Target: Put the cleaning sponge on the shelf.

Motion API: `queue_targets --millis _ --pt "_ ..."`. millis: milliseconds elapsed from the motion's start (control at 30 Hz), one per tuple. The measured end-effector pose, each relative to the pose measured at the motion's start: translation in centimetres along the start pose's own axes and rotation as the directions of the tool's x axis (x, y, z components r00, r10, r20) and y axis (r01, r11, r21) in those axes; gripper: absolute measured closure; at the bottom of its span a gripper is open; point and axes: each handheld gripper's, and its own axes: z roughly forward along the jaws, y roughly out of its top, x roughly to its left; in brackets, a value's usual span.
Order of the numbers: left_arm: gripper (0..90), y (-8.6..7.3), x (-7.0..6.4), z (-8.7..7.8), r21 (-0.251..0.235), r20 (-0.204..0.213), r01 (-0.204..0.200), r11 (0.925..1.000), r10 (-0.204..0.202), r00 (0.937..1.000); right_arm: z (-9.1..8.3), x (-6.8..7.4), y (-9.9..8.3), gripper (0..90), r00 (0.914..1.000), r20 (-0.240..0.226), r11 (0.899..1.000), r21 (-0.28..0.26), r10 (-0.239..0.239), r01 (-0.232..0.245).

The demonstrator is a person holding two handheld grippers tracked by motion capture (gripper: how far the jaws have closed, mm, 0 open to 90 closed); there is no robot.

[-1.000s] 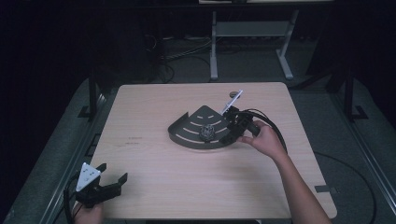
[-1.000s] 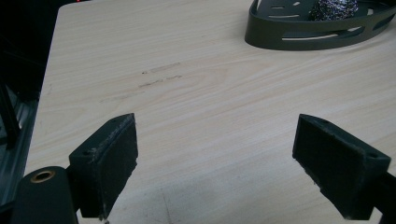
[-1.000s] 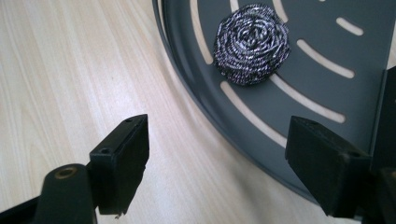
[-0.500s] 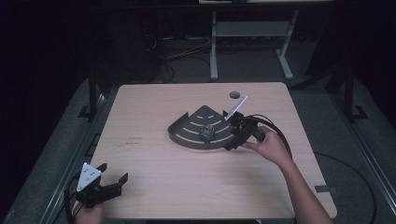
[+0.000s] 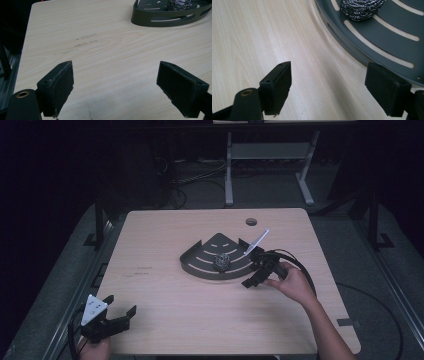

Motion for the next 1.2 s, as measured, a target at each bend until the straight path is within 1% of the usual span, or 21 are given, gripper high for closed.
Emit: queue_targets --millis 200,233,467,567,700,833,900,1000,1200 --pt "13.4 0.0 0.1 0.0 -0.001 0.0 0.002 1.0 -0.002 1.0 0.2 0.2 -0.8 21.0 1.0 -0.004 1.0 0.004 0.008 -0.008" --pt "13.4 0.0 0.1 -0.1 -0.001 -0.001 0.003 1.0 -0.003 1.0 0.3 0.2 -0.9 20.9 1.0 0.0 1.0 0.01 0.006 -0.006" --pt "13.4 0.0 0.0 -0.1 -0.001 -0.001 0.003 1.0 -0.003 1.0 0.3 0.6 -1.8 20.9 1.0 0.001 1.0 0.006 0.006 -0.006" --pt "13.4 0.0 0.0 0.0 0.001 0.0 0.001 1.0 -0.001 1.0 0.4 0.7 -2.2 20.9 1.0 -0.002 1.0 0.017 0.009 -0.009" --pt "13.4 0.0 0.0 0.0 -0.001 0.0 0.001 1.0 -0.001 1.0 0.2 0.9 -2.8 21.0 1.0 0.0 1.0 0.003 0.008 -0.008" --pt "13.4 0.0 -0.1 0.0 0.001 0.001 0.0 1.0 0.0 1.0 0.3 1.0 -3.4 20.9 0.9999 0.001 1.0 0.004 0.011 -0.011" --pt "13.4 0.0 -0.1 0.0 0.003 0.0 -0.003 1.0 0.003 1.0 0.4 1.1 -3.6 20.9 0.9999 0.002 1.0 0.014 0.016 -0.016" --pt "13.4 -0.1 -0.1 0.0 0.0 0.0 0.001 1.0 -0.001 1.0 0.4 1.1 -4.0 20.9 0.9999 0.001 1.0 0.008 0.016 -0.016" --pt "13.4 0.0 -0.1 0.0 0.004 0.001 -0.003 1.0 0.003 1.0 0.4 1.2 -4.9 20.9 0.9996 -0.003 1.0 0.006 0.029 -0.029"
